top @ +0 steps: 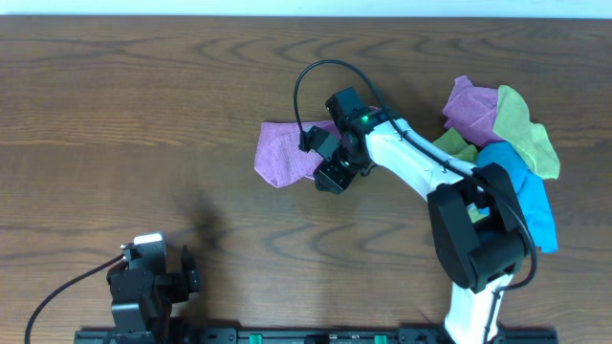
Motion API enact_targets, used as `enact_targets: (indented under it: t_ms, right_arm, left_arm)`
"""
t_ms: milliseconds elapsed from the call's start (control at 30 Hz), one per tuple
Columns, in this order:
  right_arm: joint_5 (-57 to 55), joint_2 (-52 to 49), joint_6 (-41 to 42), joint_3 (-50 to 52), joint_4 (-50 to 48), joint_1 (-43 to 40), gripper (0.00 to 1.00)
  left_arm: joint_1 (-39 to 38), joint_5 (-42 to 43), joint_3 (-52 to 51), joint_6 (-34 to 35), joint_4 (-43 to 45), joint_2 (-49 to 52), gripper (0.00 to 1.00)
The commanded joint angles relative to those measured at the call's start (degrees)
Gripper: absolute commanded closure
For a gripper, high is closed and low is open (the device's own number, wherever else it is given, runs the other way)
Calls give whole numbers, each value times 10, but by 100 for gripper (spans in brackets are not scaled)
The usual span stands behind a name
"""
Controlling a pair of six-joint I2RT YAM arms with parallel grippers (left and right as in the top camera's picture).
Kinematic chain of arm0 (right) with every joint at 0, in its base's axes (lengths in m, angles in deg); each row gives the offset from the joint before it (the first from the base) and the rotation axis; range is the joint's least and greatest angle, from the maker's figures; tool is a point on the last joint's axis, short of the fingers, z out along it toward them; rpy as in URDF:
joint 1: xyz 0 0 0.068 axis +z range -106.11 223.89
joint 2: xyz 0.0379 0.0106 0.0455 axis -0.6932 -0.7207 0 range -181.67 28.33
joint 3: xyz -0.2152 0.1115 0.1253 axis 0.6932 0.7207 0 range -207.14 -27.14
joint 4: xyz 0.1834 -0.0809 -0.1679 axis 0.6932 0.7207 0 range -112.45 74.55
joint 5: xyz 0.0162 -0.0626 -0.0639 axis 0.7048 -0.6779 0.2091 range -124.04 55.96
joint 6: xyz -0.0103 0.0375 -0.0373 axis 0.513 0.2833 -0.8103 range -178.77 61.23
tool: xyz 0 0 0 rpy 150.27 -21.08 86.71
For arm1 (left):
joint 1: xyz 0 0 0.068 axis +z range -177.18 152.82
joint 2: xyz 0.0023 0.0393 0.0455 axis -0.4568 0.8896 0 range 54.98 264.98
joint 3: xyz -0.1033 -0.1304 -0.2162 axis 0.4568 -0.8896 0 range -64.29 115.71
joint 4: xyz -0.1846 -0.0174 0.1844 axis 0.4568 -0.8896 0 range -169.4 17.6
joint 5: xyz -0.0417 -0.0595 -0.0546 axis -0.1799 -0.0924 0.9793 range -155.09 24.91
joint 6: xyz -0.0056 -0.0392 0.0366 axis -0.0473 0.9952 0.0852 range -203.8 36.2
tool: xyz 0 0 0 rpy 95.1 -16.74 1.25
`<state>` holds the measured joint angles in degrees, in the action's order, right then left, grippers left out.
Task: Fold the cloth
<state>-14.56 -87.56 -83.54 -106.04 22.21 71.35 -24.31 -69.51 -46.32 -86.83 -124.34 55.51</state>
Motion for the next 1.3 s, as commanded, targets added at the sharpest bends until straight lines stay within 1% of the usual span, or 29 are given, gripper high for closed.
enact_targets:
  t_ms: [0, 233, 367, 433, 467, 500, 533, 633, 733, 800, 900, 1067, 1133, 1167, 1200, 1267]
  right_arm:
    - [2, -16, 10, 3, -1, 5, 54]
    - [2, -17, 10, 3, -3, 16, 61]
    - [2, -17, 10, 3, -3, 24, 69]
    - [2, -17, 11, 3, -3, 29, 76]
    - [2, -17, 12, 3, -3, 30, 83]
    - [2, -17, 17, 3, -3, 33, 92]
    - [2, -17, 21, 3, -2, 34, 99]
    - [5, -17, 37, 3, 5, 44, 99]
    - [38, -17, 39, 3, 14, 62, 99]
    - [73, -17, 47, 3, 14, 86, 99]
    - [94, -17, 60, 3, 14, 125, 99]
    - [94, -17, 62, 2, 14, 202, 99]
    - [94, -17, 62, 0, 12, 219, 98]
    - [94, -17, 64, -3, 12, 225, 94]
    - [94, -17, 66, -9, 12, 229, 87]
    - [94, -16, 67, -27, 12, 232, 65]
  left_arm:
    - [-3, 0, -9, -4, -16, -3, 5]
    - [-3, 0, -9, -4, -16, -3, 5]
    - [-3, 0, -9, -4, -16, -3, 5]
    - [-3, 0, -9, -4, -16, -3, 5]
    - [-3, 0, -9, -4, -16, -3, 5]
    - [-3, 0, -9, -4, -16, -3, 5]
    - [-3, 0, -9, -4, -16, -3, 5]
    - [-3, 0, -9, -4, -16, -3, 5]
    - [-3, 0, -9, -4, -16, -3, 5]
    - [-3, 0, -9, -4, -16, -3, 5]
    - [-3, 0, -9, -4, -16, -3, 5]
    - [-3, 0, -9, -4, -16, -3, 5]
    - [-3, 0, -9, -4, -16, -3, 5]
    - [-3, 0, -9, -4, -16, -3, 5]
    - [-3, 0, -9, -4, -16, -3, 5]
    - [-3, 0, -9, -4, -16, -3, 5]
